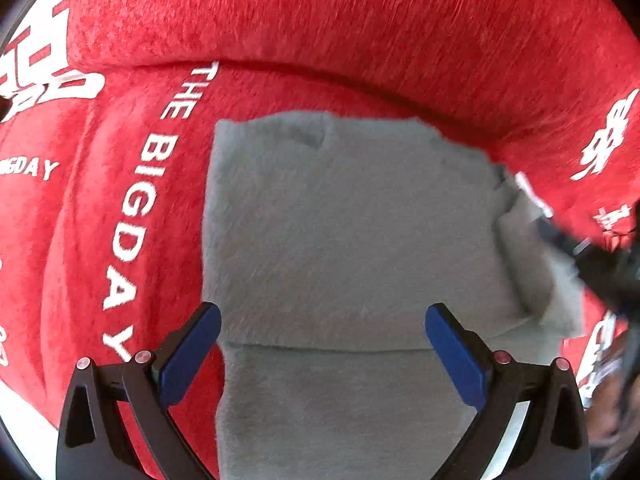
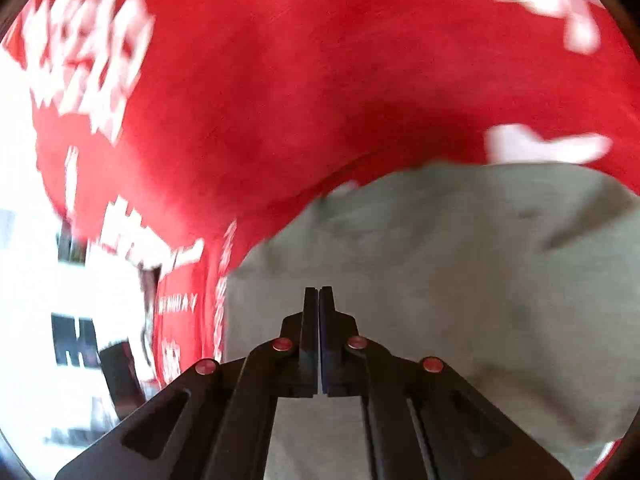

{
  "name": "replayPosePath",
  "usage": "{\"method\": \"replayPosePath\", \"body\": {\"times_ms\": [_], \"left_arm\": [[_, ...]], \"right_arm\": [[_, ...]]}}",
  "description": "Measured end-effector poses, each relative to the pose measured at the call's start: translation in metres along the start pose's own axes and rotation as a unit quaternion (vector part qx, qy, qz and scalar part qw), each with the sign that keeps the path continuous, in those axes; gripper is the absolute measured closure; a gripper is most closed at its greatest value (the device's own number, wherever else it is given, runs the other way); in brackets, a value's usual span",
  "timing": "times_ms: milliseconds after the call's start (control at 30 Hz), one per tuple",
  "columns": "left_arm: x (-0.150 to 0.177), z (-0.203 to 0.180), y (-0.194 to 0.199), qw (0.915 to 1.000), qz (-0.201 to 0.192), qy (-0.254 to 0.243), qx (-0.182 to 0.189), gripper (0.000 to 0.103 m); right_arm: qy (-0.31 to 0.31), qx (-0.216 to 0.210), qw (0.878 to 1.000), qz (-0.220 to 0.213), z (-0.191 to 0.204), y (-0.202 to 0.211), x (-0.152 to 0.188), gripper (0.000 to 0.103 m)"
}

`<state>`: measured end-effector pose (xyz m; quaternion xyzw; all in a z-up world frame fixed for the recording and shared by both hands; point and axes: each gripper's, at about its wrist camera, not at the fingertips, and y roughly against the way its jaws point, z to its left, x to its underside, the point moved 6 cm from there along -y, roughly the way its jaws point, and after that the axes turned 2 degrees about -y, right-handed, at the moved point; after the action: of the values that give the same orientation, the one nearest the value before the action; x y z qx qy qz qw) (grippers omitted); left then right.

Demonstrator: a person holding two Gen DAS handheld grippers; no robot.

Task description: Fold small clothes

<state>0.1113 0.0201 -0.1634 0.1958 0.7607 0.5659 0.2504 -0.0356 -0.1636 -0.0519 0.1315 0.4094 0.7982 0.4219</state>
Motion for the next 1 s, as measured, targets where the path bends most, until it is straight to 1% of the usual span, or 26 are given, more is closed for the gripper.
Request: {"method": "replayPosePath", "body": {"times_ms": [67,100,167,233,300,333,367,433,533,567,600,667,700,733,800,833,867,933,1000], "left_arm": [[0.002,-0.009,0.004,1.0000,0.002,-0.001,0.001,0.000],[0.005,-0.016,0.006,1.0000,0.003,-0.002,0.002,0.000],[0.007,-0.021,0.006,1.0000,0.004,-0.008,0.002,0.000],[0.009,-0.027,0.006,0.9997,0.002,-0.022,-0.012,0.000],[0.009,-0.029,0.002,0.9987,-0.002,-0.035,-0.037,0.000],[0.010,-0.033,0.000,0.9981,-0.001,-0.041,-0.045,0.001],[0.011,-0.035,-0.003,0.9981,0.002,-0.043,-0.044,0.000],[0.011,-0.037,-0.007,0.9984,0.008,-0.042,-0.036,0.000],[0.011,-0.041,-0.008,0.9981,0.008,-0.046,-0.039,0.000],[0.011,-0.040,-0.008,0.9981,0.007,-0.046,-0.039,0.000],[0.010,-0.040,-0.006,0.9983,0.006,-0.044,-0.036,0.000],[0.008,-0.036,-0.002,0.9992,0.003,-0.036,-0.017,0.000],[0.006,-0.035,0.000,0.9996,0.001,-0.030,-0.001,0.000],[0.004,-0.034,0.002,0.9996,0.000,-0.022,0.016,0.000],[0.000,-0.032,0.003,0.9988,0.002,-0.005,0.049,0.000],[-0.002,-0.032,0.003,0.9983,0.002,0.000,0.058,0.000],[-0.004,-0.033,0.001,0.9971,0.004,0.008,0.076,0.000],[-0.007,-0.038,-0.006,0.9955,0.011,0.015,0.093,0.000],[-0.008,-0.047,-0.015,0.9938,0.023,0.016,0.108,0.000]], "right_arm": [[0.009,0.014,1.000,0.023,0.008,-0.017,0.014,0.100],[0.005,0.022,0.999,0.024,0.004,-0.016,0.020,0.100],[-0.023,0.046,0.999,0.008,-0.011,-0.002,0.028,0.100],[-0.069,0.060,0.996,-0.024,-0.041,0.027,0.031,0.086],[-0.104,0.078,0.990,-0.061,-0.069,0.055,0.028,0.049],[-0.118,0.081,0.987,-0.074,-0.080,0.062,0.025,0.045],[-0.141,0.085,0.983,-0.080,-0.093,0.067,0.022,0.045],[-0.185,0.079,0.976,-0.077,-0.118,0.068,0.017,0.045],[-0.226,0.056,0.971,-0.056,-0.130,0.046,0.007,0.046],[-0.231,0.041,0.970,-0.055,-0.128,0.038,0.004,0.063],[-0.230,0.028,0.971,-0.053,-0.121,0.031,0.000,0.093],[-0.195,0.005,0.978,-0.068,-0.097,0.028,-0.007,0.092],[-0.157,-0.012,0.985,-0.070,-0.077,0.027,-0.010,0.092],[-0.119,-0.015,0.991,-0.064,-0.057,0.023,-0.010,0.092],[-0.064,-0.017,0.997,-0.042,-0.026,0.008,-0.006,0.092],[-0.033,-0.015,0.999,-0.020,-0.011,-0.005,0.001,0.092],[-0.013,-0.010,1.000,-0.004,-0.003,-0.012,0.007,0.092],[0.014,0.001,1.000,0.024,0.006,-0.029,0.020,0.091],[0.014,0.013,0.998,0.056,0.005,-0.045,0.031,0.086]]}}
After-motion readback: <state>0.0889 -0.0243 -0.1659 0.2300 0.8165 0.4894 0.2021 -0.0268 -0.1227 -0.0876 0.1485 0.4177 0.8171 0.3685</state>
